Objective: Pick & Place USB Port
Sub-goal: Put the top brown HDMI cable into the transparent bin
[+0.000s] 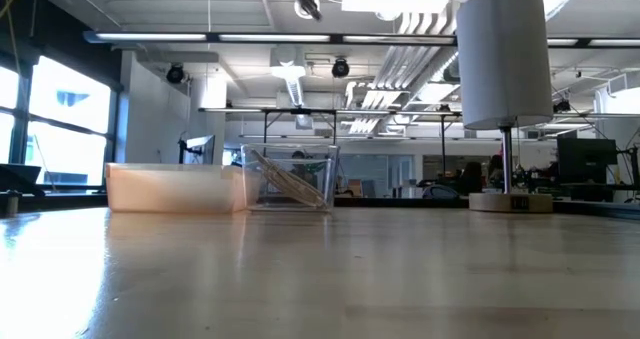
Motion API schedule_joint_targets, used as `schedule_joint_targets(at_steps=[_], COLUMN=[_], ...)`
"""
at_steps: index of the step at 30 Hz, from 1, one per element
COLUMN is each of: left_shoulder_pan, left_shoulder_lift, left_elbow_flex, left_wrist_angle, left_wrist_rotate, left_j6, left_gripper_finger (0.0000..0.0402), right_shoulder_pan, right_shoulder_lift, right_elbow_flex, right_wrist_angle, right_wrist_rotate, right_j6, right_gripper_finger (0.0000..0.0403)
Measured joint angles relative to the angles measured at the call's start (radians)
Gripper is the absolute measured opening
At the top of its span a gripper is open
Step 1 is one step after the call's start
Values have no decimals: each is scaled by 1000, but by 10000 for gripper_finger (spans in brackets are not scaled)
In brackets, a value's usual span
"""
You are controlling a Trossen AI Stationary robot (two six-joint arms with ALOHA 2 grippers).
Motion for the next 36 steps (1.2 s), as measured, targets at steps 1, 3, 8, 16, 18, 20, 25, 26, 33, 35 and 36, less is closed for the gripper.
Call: schedule_joint_targets(at_steps=[1, 3, 8, 16, 18, 20, 25, 26, 33, 35, 36], left_shoulder_pan=[0, -1, -1, -17, -10, 7, 63, 83, 271, 338, 373], left_shoulder_lift=[1, 1, -18, -172, -206, -224, -216, -207, -162, -137, -124], left_elbow_flex=[0, 0, 0, 0, 11, 39, 108, 120, 158, 158, 158], left_wrist_angle=[0, -7, -40, -273, -343, -415, -533, -533, -582, -578, -572], left_wrist_rotate=[-8, -32, -110, -421, -492, -575, -668, -657, -600, -537, -498], left_j6=[12, 33, 75, 210, 238, 261, 303, 313, 382, 399, 401], left_gripper_finger=[149, 82, 34, 34, 33, 33, 33, 33, 33, 33, 33], right_shoulder_pan=[0, 0, 22, 39, 40, 42, 45, 44, 45, 44, 43], right_shoulder_lift=[0, 0, 0, 0, -1, -1, -8, -8, -8, -8, -8], right_elbow_flex=[0, 0, 0, 2, 3, 3, 0, 0, 0, 0, 0], right_wrist_angle=[-5, -17, -35, -192, -247, -303, -413, -431, -439, -439, -440], right_wrist_rotate=[5, 23, 134, 452, 574, 690, 976, 1008, 1016, 1010, 1004], right_j6=[-6, -9, -26, -5, 47, 74, 147, 159, 203, 211, 218], right_gripper_finger=[15, 33, 91, 164, 169, 170, 171, 171, 171, 171, 170])
